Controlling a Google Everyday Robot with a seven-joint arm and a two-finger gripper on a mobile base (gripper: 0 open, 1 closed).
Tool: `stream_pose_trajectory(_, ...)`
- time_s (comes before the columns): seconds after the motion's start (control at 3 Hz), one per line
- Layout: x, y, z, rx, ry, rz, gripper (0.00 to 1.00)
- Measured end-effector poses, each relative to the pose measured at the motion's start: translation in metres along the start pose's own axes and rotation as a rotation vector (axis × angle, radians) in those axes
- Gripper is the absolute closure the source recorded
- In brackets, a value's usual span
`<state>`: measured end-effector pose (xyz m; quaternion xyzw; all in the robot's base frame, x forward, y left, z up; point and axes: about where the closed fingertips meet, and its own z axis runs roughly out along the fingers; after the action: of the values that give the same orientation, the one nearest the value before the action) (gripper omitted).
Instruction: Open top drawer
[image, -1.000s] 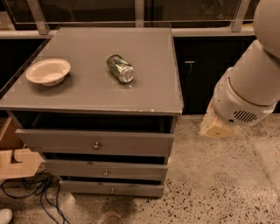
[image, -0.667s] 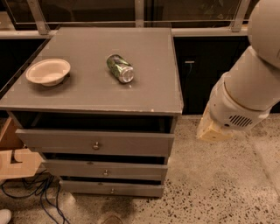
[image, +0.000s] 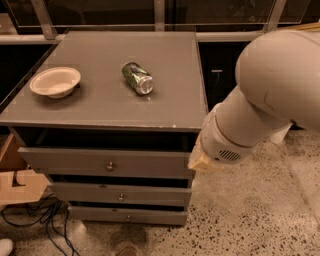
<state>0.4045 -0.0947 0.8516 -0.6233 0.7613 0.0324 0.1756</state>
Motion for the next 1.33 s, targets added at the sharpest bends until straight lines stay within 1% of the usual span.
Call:
stream_pose_trajectory(0.33, -0.019, 0.001, 0.025, -0.013, -0.049, -0.024, 1.00)
stream_pose_trajectory(0.67, -0.022, 0.000, 0.027, -0.011, -0.056, -0.027, 1.00)
stream_pose_trajectory(1.0, -0.025, 0.000, 0.039, 0.015, -0.027, -0.038, 1.00)
stream_pose_trajectory(1.33, -0.029, 0.000, 0.070, 0.046, -0.024, -0.031, 1.00)
